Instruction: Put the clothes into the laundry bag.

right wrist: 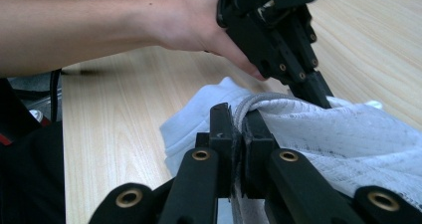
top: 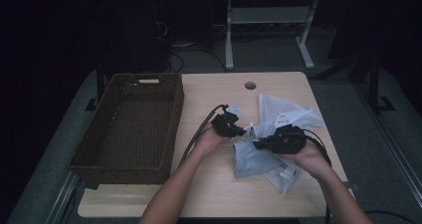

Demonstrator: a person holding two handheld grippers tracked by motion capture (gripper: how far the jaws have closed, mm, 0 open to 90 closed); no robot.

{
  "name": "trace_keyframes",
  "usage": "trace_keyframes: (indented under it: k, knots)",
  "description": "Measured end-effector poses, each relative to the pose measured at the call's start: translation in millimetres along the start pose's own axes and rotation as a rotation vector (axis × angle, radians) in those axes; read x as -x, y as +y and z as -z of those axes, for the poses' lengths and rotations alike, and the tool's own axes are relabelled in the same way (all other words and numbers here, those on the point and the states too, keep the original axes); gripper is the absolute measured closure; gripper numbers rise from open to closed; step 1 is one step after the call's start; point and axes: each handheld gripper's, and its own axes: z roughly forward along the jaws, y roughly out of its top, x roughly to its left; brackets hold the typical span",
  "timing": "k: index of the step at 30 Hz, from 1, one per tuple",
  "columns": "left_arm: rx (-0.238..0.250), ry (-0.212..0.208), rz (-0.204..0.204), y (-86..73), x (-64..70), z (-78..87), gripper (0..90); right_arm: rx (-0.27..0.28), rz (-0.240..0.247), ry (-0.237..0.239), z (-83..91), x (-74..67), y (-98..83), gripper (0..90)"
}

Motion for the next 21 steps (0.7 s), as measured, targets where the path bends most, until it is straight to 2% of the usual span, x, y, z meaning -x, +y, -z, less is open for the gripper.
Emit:
trace_keyframes:
  k: [5,12,21]
  knots:
    - [0.009,0.01,0.047,-8.4,3.8,11.9,88.6,-0.001,0.001,-0.003,-0.1,0.4,-0.2,85.7]
    - [0.022,0.031,0.131,-30.2,14.1,34.6,88.8,-0.001,-0.006,-0.016,1.2,2.7,-1.3,85.7]
    - [0.042,0.049,0.135,-49.1,44.6,61.6,88.8,-0.006,-0.011,-0.025,1.2,4.9,-2.7,85.6]
